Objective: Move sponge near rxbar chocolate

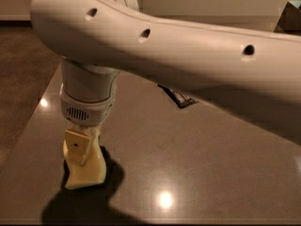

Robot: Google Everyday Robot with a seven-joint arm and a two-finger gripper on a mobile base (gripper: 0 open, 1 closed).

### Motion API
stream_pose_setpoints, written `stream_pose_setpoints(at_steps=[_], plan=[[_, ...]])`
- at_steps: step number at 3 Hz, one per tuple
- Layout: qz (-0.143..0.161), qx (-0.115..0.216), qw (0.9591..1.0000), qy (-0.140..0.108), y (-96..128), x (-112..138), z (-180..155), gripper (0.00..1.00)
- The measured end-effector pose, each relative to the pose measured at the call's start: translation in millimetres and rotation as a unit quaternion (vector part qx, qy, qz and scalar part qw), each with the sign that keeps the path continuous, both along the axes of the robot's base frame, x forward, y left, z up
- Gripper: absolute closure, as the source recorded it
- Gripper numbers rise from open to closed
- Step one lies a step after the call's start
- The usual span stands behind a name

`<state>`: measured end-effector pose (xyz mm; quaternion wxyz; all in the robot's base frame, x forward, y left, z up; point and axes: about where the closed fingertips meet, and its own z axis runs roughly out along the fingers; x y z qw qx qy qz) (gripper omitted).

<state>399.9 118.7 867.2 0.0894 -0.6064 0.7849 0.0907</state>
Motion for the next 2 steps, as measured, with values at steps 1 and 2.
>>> stream_pose_setpoints(at_steps=[1,2], plan=[[-0.043,-0.014,0.9989,-0.009,-34.2,4.6,10.0,1.00],[-0.093,-0.033,0.9950,-0.014,-71.1,15.6,18.7,1.00]])
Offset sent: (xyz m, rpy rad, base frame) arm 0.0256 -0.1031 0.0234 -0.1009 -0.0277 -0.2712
